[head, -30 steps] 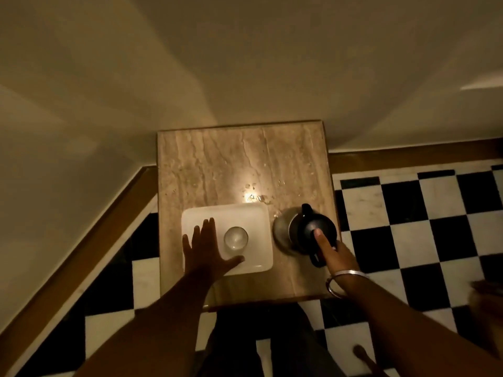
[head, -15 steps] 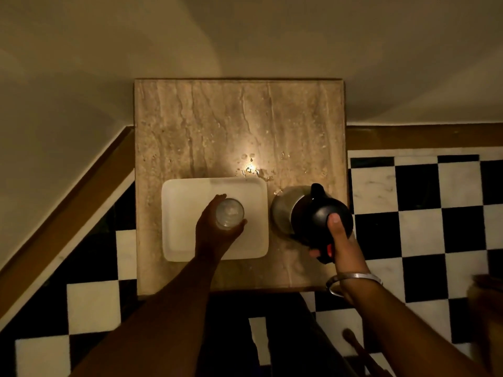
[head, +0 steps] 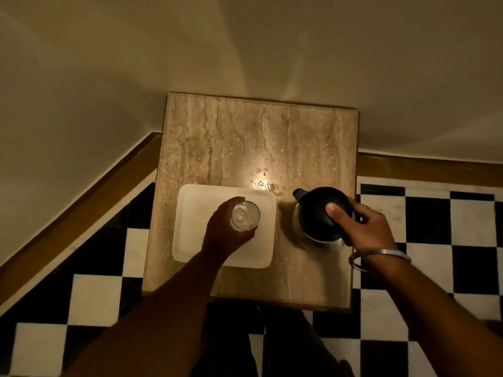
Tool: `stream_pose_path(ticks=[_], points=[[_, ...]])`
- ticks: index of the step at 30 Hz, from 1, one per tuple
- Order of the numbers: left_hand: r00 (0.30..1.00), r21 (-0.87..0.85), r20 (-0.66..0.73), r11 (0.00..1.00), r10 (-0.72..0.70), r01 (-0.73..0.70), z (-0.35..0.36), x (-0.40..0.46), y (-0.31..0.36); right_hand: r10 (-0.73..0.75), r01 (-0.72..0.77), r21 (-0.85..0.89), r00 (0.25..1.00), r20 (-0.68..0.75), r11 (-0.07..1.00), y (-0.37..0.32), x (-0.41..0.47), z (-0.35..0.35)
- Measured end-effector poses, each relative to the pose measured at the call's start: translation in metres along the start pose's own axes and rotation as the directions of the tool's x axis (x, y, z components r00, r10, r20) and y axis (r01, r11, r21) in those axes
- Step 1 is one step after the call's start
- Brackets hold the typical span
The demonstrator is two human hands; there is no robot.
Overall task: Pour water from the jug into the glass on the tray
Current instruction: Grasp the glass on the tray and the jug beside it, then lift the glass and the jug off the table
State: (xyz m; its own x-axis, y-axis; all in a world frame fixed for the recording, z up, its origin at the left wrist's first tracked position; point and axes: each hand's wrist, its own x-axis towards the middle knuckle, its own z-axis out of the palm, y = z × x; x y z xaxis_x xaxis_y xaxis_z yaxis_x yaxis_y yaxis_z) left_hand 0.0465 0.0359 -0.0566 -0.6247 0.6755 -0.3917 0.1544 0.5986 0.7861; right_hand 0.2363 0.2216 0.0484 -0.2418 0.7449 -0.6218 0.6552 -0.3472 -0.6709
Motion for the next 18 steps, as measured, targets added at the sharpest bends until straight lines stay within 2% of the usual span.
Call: stream_pose_path(ticks=[7,12,18], points=[[0.998,-0.003,-0.049,0.999,0.038,-0.039,-0.008,-0.017,0.021,-0.031,0.043,-0.073,0.987,0.157,0.996,-0.037,-0.014,-0.020],[0.994,0.063,-0.065,0.994,0.091,-0.087,-0.035,-0.045,0.062,-0.122,0.186,-0.216,0.953,0.278,0.959,-0.091,-0.061,-0.050],[0.978,0.109,-0.069,0.975,0.199,-0.191,-0.068,-0.075,0.112,-0.191,0.286,-0.353,0.941,0.279,0.891,-0.164,-0.117,-0.061]])
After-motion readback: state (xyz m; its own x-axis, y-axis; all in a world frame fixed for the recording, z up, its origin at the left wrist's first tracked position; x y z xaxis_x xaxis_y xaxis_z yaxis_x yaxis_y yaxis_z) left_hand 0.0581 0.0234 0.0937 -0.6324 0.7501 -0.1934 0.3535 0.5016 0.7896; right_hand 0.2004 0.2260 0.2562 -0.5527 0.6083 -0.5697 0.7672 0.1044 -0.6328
